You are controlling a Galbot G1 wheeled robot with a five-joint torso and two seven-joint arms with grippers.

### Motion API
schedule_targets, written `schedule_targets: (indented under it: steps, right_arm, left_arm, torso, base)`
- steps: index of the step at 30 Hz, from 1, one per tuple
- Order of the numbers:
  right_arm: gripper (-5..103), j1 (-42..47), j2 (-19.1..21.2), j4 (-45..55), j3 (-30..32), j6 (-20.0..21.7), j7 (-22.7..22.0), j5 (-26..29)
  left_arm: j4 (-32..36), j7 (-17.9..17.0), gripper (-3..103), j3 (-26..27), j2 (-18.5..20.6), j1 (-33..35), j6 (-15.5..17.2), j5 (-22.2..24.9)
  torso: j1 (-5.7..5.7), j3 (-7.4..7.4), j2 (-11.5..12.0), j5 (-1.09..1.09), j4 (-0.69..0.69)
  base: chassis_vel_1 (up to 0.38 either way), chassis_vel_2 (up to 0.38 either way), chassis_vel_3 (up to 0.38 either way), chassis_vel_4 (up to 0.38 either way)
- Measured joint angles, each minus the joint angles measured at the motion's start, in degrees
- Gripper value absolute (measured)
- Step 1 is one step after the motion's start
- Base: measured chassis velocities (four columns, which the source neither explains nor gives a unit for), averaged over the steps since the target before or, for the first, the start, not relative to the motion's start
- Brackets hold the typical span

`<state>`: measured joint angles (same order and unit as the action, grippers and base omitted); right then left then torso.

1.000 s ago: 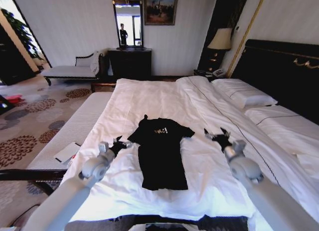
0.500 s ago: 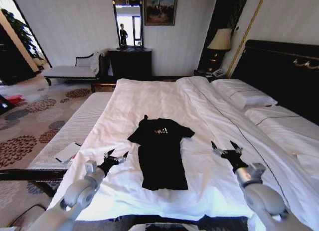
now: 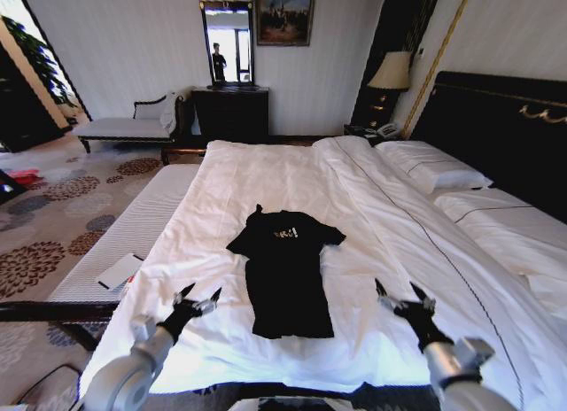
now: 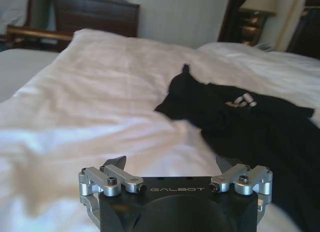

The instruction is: Fold the clothes on the bed.

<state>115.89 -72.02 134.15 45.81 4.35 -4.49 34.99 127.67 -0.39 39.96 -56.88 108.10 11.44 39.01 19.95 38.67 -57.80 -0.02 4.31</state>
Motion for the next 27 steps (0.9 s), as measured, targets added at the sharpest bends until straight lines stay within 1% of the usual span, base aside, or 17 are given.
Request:
schedule_targets:
  steps: [2, 3, 4, 5, 10, 11, 13, 15, 20, 27]
  right_arm:
    - [100, -0.09, -0.76, 1.22, -2.64, 1.92, -0.14, 2.98]
    - [100, -0.24, -0.84, 1.91, -3.77, 3.14, -0.19, 5.26]
    - [100, -0.44, -0.81, 3.02, -5.31, 5.08, -0.27, 8.96]
    - [100, -0.44, -0.81, 3.02, -5.31, 5.08, -0.27, 8.96]
    - [100, -1.27, -0.4, 5.26, -10.14, 12.93, -0.58, 21.38]
    - [100, -1.27, -0.4, 5.26, -10.14, 12.93, -0.58, 21.38]
    - [100, -1.92, -0.41, 4.81, -11.17, 15.49, -1.31, 24.91]
    - [100, -2.22, -0.44, 3.58, -11.76, 17.28, -1.73, 27.07]
    - [100, -2.73, -0.52, 0.7, -12.24, 19.34, -1.95, 29.21]
    - [100, -3.69, -0.79, -1.9, -12.37, 19.57, -2.02, 28.99]
  left_arm:
    - [-0.06, 0.25, 100, 1.6, -0.7, 1.41, -0.4, 0.22]
    - [-0.09, 0.31, 100, 2.09, -0.92, 1.83, -0.51, 0.39]
    - [-0.09, 0.34, 100, 2.51, -1.19, 2.2, -0.57, 0.66]
    - [-0.09, 0.34, 100, 2.51, -1.19, 2.2, -0.57, 0.66]
    - [0.06, 0.5, 100, 2.09, -2.36, 2.77, -0.74, -0.16]
    - [0.06, 0.5, 100, 2.09, -2.36, 2.77, -0.74, -0.16]
    - [0.06, 0.49, 100, 1.53, -2.56, 2.77, -0.77, -0.69]
    - [-0.02, 0.43, 100, 1.04, -2.7, 2.68, -0.76, -1.14]
    - [-0.24, 0.2, 100, -0.01, -2.83, 2.36, -0.74, -1.87]
    - [-0.45, -0.5, 100, -1.76, -2.74, 1.48, -0.51, -2.69]
  torso:
    - [0.0, 0.0, 0.0, 0.01, -0.01]
    - [0.0, 0.01, 0.01, 0.02, -0.01]
    - [0.01, 0.01, 0.01, 0.01, -0.02]
    - [0.01, 0.01, 0.01, 0.01, -0.02]
    - [0.01, 0.01, 0.01, 0.01, -0.01]
    - [0.01, 0.01, 0.01, 0.01, -0.01]
    - [0.01, 0.01, 0.01, 0.01, 0.0]
    - [0.02, 0.01, 0.01, 0.02, 0.0]
    - [0.01, 0.01, 0.01, 0.02, 0.0]
    - [0.01, 0.01, 0.01, 0.02, 0.0]
  base:
    - [0.0, 0.0, 0.0, 0.0]
    - [0.0, 0.0, 0.0, 0.0]
    - [0.0, 0.0, 0.0, 0.0]
    - [0.0, 0.0, 0.0, 0.0]
    - [0.0, 0.0, 0.0, 0.0]
    - [0.0, 0.0, 0.0, 0.0]
    - [0.0, 0.0, 0.0, 0.0]
    - [0.0, 0.0, 0.0, 0.0]
    - [0.0, 0.0, 0.0, 0.0]
    - [0.0, 0.0, 0.0, 0.0]
